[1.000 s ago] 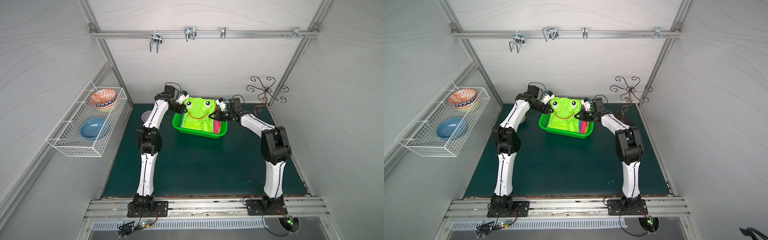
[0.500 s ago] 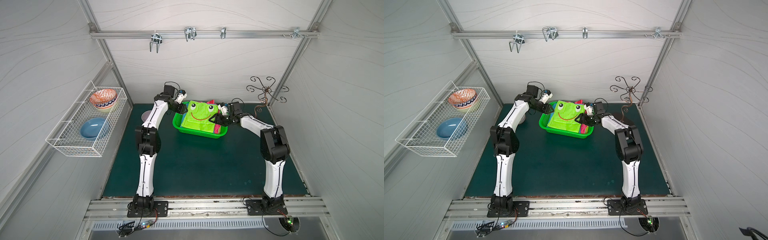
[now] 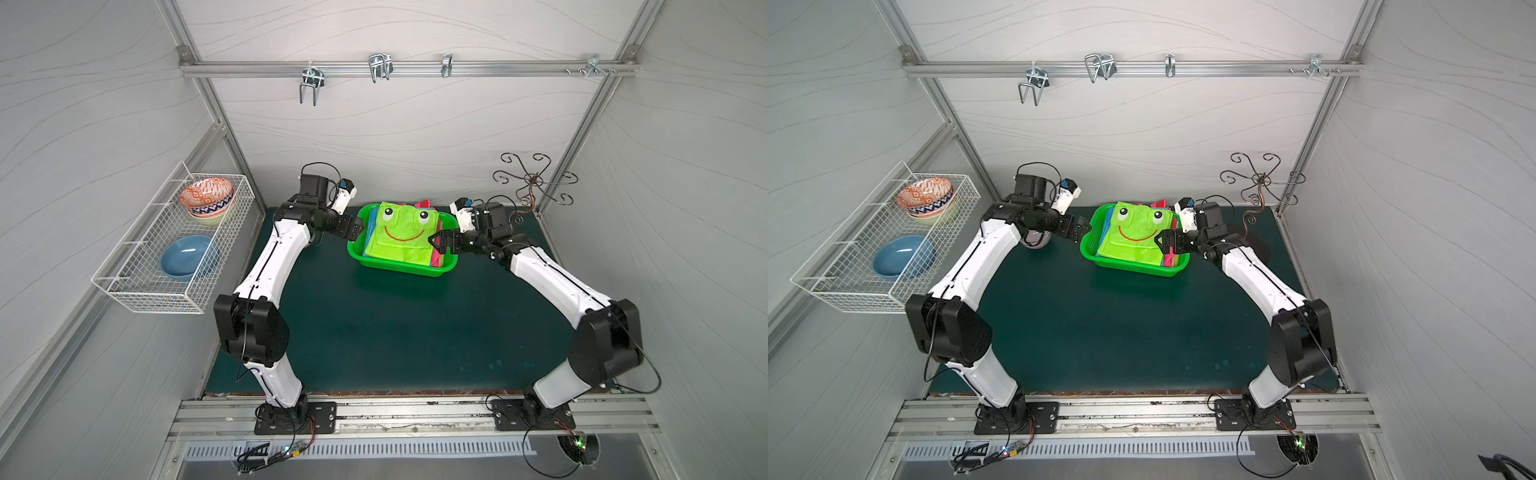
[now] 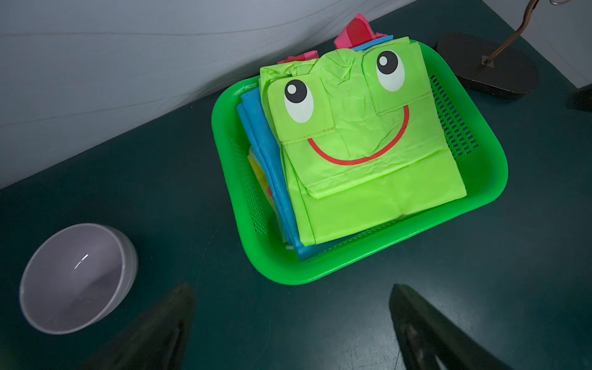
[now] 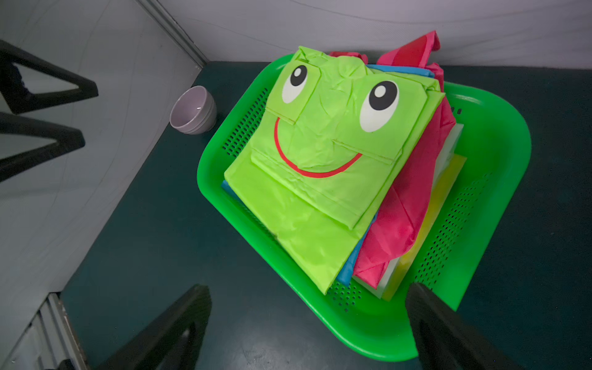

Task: Put the folded raincoat in the basket
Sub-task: Place the raincoat in the basket, then reset both arms

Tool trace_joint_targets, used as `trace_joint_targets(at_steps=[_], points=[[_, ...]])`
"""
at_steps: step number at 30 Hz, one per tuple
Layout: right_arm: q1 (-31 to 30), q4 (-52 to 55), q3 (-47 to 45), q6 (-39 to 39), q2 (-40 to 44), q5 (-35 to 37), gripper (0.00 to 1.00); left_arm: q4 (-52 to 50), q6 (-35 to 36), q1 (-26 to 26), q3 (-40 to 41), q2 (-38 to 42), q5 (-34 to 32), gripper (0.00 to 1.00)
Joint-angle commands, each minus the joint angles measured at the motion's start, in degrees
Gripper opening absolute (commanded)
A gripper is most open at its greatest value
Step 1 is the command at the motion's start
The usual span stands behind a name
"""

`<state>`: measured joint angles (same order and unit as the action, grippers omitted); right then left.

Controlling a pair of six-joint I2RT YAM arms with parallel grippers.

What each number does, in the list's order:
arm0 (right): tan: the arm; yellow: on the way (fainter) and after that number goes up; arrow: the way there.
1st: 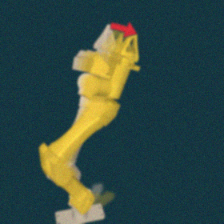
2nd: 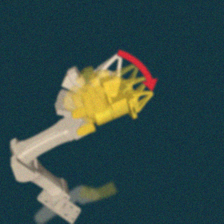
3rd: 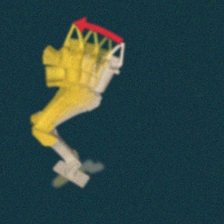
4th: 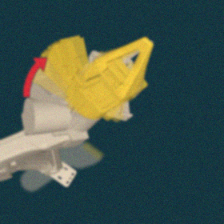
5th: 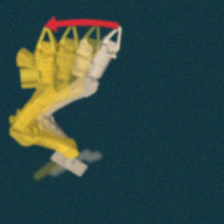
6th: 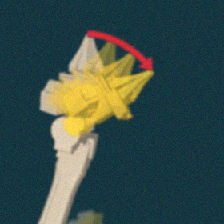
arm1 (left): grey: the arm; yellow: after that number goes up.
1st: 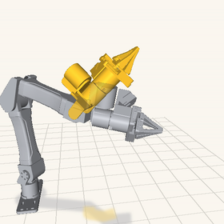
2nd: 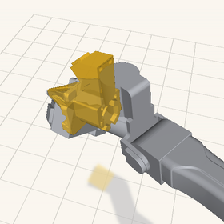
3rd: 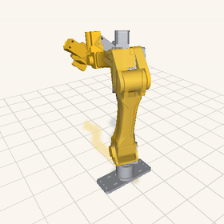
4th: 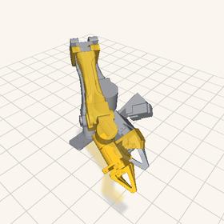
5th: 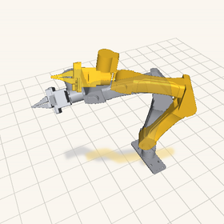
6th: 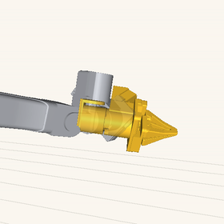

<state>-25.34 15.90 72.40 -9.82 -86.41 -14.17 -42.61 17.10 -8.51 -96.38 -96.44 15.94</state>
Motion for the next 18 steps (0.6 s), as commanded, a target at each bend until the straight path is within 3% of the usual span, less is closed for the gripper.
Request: trace_joint_targets(at_steps=[1, 5, 8, 12, 15, 18], points=[[-1.1, 1.1, -6.4, 7.5, 9.4, 2.0, 0.99, 4.0, -0.8, 0.5, 5.1, 4.7, -6.2, 0.99], [-0.9, -2.2, -16.6, 11.8, 22.0, 5.8, 0.99, 9.2, -3.0, 2.0, 15.3, 13.1, -7.9, 0.99], [0.4, -9.0, -26.6, 14.1, 31.0, 10.4, 0.99, 16.5, -10.7, 4.7, 25.5, 19.0, -13.7, 0.99], [5.1, -20.6, -41.5, 9.4, 40.0, 18.7, 0.99, 23.1, -15.9, 12.5, 37.0, 21.6, -8.5, 0.99], [8.5, -30.3, -50.8, 8.7, 41.4, 20.0, 0.99, 26.8, -15.0, 13.4, 43.6, 22.7, -7.4, 0.99], [11.9, -37.3, -56.2, 5.3, 38.7, 24.0, 0.99, 41.1, -12.1, 13.4, 55.4, 26.7, -6.2, 0.99]])
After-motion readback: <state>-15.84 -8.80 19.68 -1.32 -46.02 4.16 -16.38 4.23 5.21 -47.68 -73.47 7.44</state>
